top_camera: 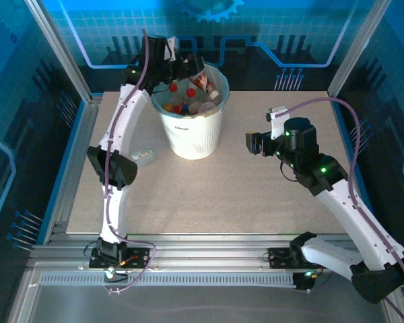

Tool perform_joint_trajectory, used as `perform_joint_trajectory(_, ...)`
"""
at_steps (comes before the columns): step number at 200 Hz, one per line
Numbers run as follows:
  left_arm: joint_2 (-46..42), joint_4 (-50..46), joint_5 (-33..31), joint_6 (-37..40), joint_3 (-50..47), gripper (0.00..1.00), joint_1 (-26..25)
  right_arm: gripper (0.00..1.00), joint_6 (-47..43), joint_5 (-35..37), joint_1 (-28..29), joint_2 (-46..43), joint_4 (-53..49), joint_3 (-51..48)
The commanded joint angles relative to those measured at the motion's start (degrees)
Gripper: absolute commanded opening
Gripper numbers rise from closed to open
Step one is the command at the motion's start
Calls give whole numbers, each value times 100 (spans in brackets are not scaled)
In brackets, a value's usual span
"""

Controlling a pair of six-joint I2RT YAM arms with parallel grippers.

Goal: Put the plastic bottles in the bin

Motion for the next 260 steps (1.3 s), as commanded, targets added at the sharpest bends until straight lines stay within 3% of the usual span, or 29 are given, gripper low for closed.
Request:
perform_joint_trajectory(1, -467, 58, -318, 112, -199, 98, -35, 83, 174, -159, -81, -93, -69, 2)
perform_joint_trajectory(24, -819, 335, -821, 406, -686, 92, -35, 82, 259, -153, -81, -191, -62, -103)
perform_joint_trajectory(77, -315, 104, -725, 688, -447, 74, -206, 82, 345, -142, -99, -158, -99, -208)
perform_joint_trajectory(126, -3, -265, -635, 1032, 121, 73, -448, 80, 488, -190, -98, -81, -317, -33)
perform_joint_trajectory(155, -875, -322, -968, 1581, 154, 77, -441, 78, 540, -535, 48, 141, -558, 498)
perform_joint_trajectory(168, -1634, -180, -1274, 1966, -482, 79, -430, 77, 431, -590, 319, 303, -579, 720)
perform_joint_trajectory(202, -3853, 269, -1918, 2744, -3293, 83, -44, 77, 13, -421, 1497, 886, -598, 1263)
perform_joint_trajectory(226, -5032, 146, -1927, 3131, -4940, 88, 563, 78, -214, -662, 2282, 1369, -413, 1457)
perform_joint_trajectory(240, -5563, 142, -1951, 3452, -5859, 98, 823, 78, -220, -864, 2583, 1674, -200, 1469)
perform_joint_trajectory(260, -6009, 313, -1851, 3645, -7017, 99, 1175, 78, -104, -885, 2894, 2159, -135, 1644)
